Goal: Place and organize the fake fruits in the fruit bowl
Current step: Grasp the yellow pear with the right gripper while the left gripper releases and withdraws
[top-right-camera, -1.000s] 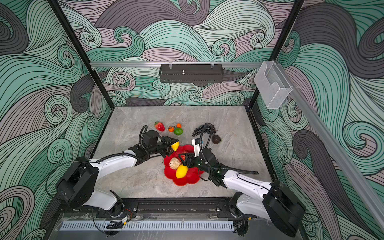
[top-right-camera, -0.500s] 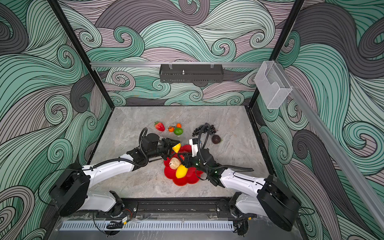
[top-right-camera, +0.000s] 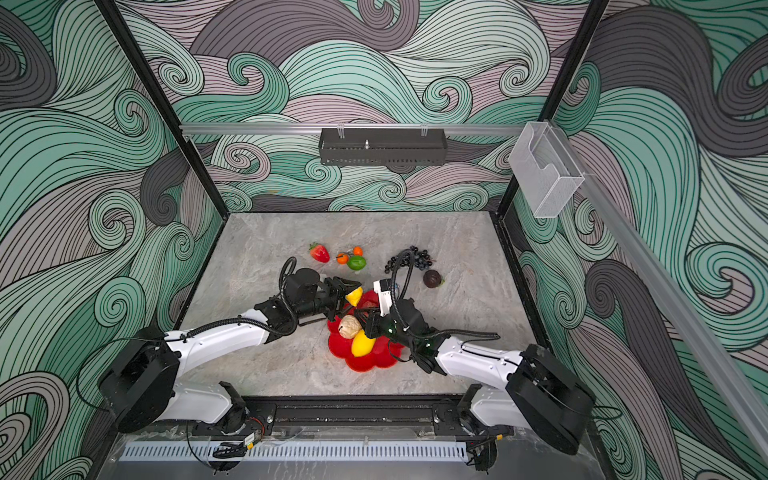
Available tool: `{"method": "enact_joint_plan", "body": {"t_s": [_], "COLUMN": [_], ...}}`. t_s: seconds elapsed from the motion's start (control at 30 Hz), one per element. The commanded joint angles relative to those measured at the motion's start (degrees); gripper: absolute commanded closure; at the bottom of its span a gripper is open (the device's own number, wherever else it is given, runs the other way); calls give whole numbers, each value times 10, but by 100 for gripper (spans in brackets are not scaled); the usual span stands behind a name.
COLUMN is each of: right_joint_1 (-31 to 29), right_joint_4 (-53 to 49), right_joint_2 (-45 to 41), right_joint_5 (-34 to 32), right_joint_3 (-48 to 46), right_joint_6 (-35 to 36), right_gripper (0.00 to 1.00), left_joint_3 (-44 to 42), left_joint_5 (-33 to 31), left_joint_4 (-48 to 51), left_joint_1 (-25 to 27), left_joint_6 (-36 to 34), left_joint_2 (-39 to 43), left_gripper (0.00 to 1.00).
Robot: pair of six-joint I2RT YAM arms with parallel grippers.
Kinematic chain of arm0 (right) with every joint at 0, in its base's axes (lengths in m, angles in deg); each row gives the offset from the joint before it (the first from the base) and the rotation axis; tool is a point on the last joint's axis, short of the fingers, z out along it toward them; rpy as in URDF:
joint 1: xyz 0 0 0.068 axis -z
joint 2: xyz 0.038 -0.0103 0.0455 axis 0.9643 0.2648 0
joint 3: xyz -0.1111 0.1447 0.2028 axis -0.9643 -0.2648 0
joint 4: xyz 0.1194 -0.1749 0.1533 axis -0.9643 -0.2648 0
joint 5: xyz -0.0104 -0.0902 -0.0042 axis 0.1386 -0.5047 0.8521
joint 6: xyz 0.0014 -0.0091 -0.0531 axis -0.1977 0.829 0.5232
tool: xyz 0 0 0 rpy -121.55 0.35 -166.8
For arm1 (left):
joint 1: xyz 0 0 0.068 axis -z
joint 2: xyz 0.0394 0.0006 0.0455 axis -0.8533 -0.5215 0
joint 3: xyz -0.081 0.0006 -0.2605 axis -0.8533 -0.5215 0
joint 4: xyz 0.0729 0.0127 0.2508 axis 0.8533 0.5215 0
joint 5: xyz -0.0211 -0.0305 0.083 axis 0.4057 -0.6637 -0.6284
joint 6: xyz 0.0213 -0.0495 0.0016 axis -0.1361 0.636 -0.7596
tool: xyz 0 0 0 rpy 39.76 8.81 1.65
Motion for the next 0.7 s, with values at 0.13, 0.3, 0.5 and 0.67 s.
{"method": "enact_joint_plan", "body": {"t_s": [0.13,0.3,0.5,0.67], "right_joint_1": [-5,-6,-6,-5], "right_joint_4": [7,-8,-57,-187], "right_joint_2": [-1,-9,-30,-71], "right_joint_5": [-6,-16,-37,-69], "right_joint_3": [5,6,13,41], "right_joint_6": [3,5,12,37], "right_gripper": [88,93,97,99], "left_joint_3": [-5,-5,-6,1], "left_joint_5": [-14,-19,-23,-27], "left_joint_4": [-13,-8,-5,26], "left_joint_1": [7,9,9,4], "left_joint_6": [8,7,-3,-38], "left_joint_2": [13,16,18,31], "left_gripper": [44,43,30,14]}}
